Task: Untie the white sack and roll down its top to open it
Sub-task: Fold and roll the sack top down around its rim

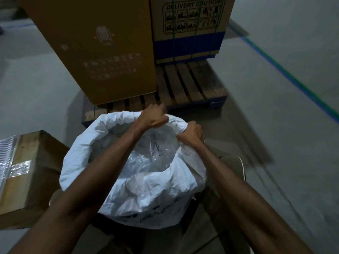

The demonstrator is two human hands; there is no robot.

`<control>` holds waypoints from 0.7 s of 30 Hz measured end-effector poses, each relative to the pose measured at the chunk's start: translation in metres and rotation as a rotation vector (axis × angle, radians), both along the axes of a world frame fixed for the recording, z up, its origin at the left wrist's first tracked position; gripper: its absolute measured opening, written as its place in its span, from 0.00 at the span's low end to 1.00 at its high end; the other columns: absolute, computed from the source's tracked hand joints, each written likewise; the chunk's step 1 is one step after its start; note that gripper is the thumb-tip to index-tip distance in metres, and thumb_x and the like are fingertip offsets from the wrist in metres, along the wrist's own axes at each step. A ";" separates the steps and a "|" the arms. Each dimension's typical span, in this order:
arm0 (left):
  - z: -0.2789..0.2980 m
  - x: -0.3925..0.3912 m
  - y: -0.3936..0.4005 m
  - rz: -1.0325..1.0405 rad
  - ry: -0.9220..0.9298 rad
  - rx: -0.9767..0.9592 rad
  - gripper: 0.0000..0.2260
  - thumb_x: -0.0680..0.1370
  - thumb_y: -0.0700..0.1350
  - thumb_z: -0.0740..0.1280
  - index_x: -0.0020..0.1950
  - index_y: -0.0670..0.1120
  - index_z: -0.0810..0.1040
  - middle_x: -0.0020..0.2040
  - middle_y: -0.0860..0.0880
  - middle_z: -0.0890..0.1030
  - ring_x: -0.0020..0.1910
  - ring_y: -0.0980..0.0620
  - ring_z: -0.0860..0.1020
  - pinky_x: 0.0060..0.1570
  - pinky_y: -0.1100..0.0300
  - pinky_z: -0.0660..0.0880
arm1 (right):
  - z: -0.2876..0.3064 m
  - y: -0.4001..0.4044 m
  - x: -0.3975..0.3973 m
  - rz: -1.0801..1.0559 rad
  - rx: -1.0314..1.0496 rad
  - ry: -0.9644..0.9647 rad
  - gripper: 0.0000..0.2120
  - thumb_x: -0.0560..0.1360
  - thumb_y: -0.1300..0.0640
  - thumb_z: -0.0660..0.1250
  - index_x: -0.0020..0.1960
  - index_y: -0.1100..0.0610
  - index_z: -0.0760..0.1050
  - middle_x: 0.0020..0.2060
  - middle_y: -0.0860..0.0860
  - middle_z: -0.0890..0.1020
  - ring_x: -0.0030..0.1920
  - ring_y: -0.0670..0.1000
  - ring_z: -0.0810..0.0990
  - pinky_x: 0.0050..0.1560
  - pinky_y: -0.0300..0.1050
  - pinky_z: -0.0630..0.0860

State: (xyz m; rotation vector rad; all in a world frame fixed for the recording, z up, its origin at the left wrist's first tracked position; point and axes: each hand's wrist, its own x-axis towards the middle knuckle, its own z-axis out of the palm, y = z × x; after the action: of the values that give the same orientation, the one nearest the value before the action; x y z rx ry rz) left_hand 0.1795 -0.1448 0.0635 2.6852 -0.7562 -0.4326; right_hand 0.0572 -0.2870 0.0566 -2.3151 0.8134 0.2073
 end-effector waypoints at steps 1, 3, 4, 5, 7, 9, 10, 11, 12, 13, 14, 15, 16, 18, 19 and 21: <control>0.003 0.000 0.001 -0.093 -0.075 0.046 0.28 0.70 0.57 0.62 0.68 0.47 0.72 0.61 0.39 0.76 0.58 0.40 0.74 0.56 0.47 0.73 | 0.005 -0.004 0.005 -0.002 -0.002 -0.014 0.29 0.66 0.54 0.78 0.64 0.59 0.76 0.60 0.59 0.81 0.61 0.60 0.81 0.56 0.50 0.80; 0.007 -0.006 -0.002 -0.318 -0.158 0.025 0.41 0.64 0.55 0.66 0.78 0.51 0.63 0.71 0.41 0.68 0.68 0.42 0.67 0.69 0.43 0.64 | 0.015 -0.010 0.014 0.016 -0.024 -0.025 0.27 0.65 0.54 0.78 0.62 0.59 0.77 0.59 0.59 0.82 0.59 0.60 0.82 0.56 0.50 0.81; 0.008 -0.012 -0.005 -0.410 -0.184 -0.006 0.43 0.63 0.54 0.69 0.79 0.51 0.63 0.72 0.43 0.68 0.70 0.43 0.66 0.71 0.44 0.63 | 0.020 -0.011 0.018 0.030 -0.030 -0.021 0.28 0.64 0.54 0.79 0.62 0.58 0.77 0.58 0.58 0.83 0.58 0.60 0.83 0.56 0.49 0.81; 0.006 -0.018 -0.010 -0.455 -0.206 -0.036 0.44 0.62 0.53 0.71 0.78 0.49 0.64 0.71 0.44 0.70 0.69 0.44 0.68 0.71 0.45 0.64 | 0.025 -0.011 0.020 0.050 -0.027 -0.019 0.28 0.64 0.53 0.80 0.62 0.58 0.77 0.57 0.58 0.83 0.57 0.59 0.83 0.55 0.49 0.81; 0.002 -0.024 -0.019 -0.411 -0.243 -0.086 0.41 0.63 0.53 0.76 0.74 0.47 0.68 0.67 0.45 0.75 0.64 0.44 0.73 0.65 0.47 0.69 | 0.031 -0.011 0.022 0.064 -0.001 -0.016 0.31 0.63 0.53 0.82 0.63 0.58 0.77 0.56 0.57 0.83 0.56 0.59 0.83 0.54 0.49 0.81; 0.001 -0.026 -0.030 -0.339 -0.294 -0.060 0.35 0.61 0.51 0.79 0.66 0.46 0.75 0.59 0.45 0.81 0.59 0.44 0.78 0.58 0.49 0.73 | 0.032 -0.012 0.017 0.054 0.051 -0.018 0.32 0.60 0.52 0.83 0.62 0.56 0.79 0.54 0.56 0.84 0.54 0.57 0.84 0.53 0.48 0.82; 0.003 -0.025 -0.035 -0.322 -0.317 -0.015 0.29 0.61 0.50 0.79 0.60 0.48 0.79 0.54 0.46 0.84 0.54 0.44 0.81 0.54 0.50 0.75 | 0.031 -0.013 0.011 0.046 0.090 -0.034 0.33 0.58 0.51 0.84 0.61 0.55 0.80 0.52 0.54 0.85 0.52 0.55 0.84 0.52 0.46 0.82; 0.005 -0.024 -0.039 -0.313 -0.331 0.045 0.23 0.62 0.49 0.78 0.55 0.49 0.81 0.49 0.47 0.85 0.50 0.44 0.83 0.50 0.51 0.77 | 0.027 -0.014 0.004 0.039 0.117 -0.061 0.35 0.56 0.50 0.84 0.61 0.53 0.80 0.50 0.53 0.85 0.52 0.54 0.84 0.50 0.45 0.81; 0.008 -0.023 -0.041 -0.309 -0.339 0.115 0.19 0.63 0.49 0.77 0.52 0.50 0.82 0.46 0.47 0.85 0.47 0.44 0.84 0.46 0.52 0.77 | 0.022 -0.013 -0.003 0.036 0.115 -0.092 0.36 0.54 0.49 0.85 0.61 0.52 0.78 0.50 0.52 0.84 0.52 0.54 0.83 0.51 0.46 0.81; 0.011 -0.023 -0.043 -0.308 -0.338 0.190 0.18 0.64 0.50 0.76 0.52 0.50 0.82 0.46 0.47 0.84 0.46 0.44 0.84 0.43 0.53 0.76 | 0.017 -0.010 -0.011 0.026 0.088 -0.108 0.39 0.54 0.47 0.84 0.62 0.51 0.75 0.52 0.52 0.83 0.55 0.55 0.82 0.53 0.49 0.80; 0.015 -0.024 -0.044 -0.300 -0.319 0.252 0.18 0.65 0.51 0.75 0.53 0.49 0.81 0.47 0.46 0.83 0.45 0.43 0.83 0.41 0.54 0.75 | 0.013 -0.005 -0.019 0.005 0.058 -0.104 0.42 0.54 0.46 0.84 0.65 0.51 0.72 0.56 0.54 0.81 0.59 0.57 0.80 0.57 0.53 0.79; 0.017 -0.025 -0.045 -0.292 -0.288 0.301 0.19 0.66 0.51 0.74 0.54 0.48 0.79 0.48 0.46 0.82 0.46 0.43 0.82 0.42 0.54 0.76 | 0.010 0.001 -0.026 -0.032 0.047 -0.075 0.44 0.56 0.46 0.84 0.67 0.53 0.69 0.60 0.55 0.79 0.63 0.58 0.78 0.61 0.55 0.78; 0.020 -0.025 -0.045 -0.289 -0.240 0.346 0.19 0.66 0.50 0.74 0.55 0.48 0.78 0.49 0.46 0.82 0.45 0.44 0.82 0.43 0.54 0.77 | 0.005 0.005 -0.030 -0.072 0.068 -0.046 0.44 0.58 0.47 0.83 0.69 0.55 0.69 0.62 0.56 0.79 0.64 0.59 0.77 0.63 0.55 0.77; 0.030 -0.023 -0.045 -0.294 -0.086 0.423 0.18 0.67 0.46 0.76 0.54 0.47 0.77 0.48 0.48 0.81 0.42 0.48 0.80 0.42 0.54 0.79 | 0.000 0.012 -0.034 -0.136 0.158 -0.008 0.34 0.61 0.51 0.81 0.65 0.55 0.77 0.60 0.57 0.82 0.62 0.59 0.81 0.60 0.53 0.79; 0.034 -0.023 -0.045 -0.295 -0.027 0.443 0.17 0.67 0.45 0.77 0.52 0.47 0.78 0.47 0.48 0.82 0.41 0.50 0.79 0.40 0.55 0.77 | 0.002 0.014 -0.033 -0.145 0.202 0.002 0.27 0.61 0.53 0.80 0.60 0.51 0.81 0.57 0.56 0.84 0.58 0.59 0.83 0.58 0.53 0.81; 0.036 -0.023 -0.044 -0.341 -0.054 0.393 0.22 0.63 0.46 0.81 0.54 0.48 0.78 0.49 0.48 0.82 0.45 0.49 0.79 0.41 0.55 0.73 | 0.009 0.009 -0.031 -0.084 0.274 0.020 0.18 0.59 0.56 0.77 0.47 0.42 0.84 0.45 0.53 0.85 0.50 0.58 0.86 0.53 0.53 0.84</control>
State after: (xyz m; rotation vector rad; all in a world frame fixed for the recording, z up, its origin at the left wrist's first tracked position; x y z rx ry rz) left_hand 0.1562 -0.1889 0.0995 2.9358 -1.2721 -0.6521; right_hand 0.0264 -0.2776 0.0658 -2.0221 0.8351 0.2867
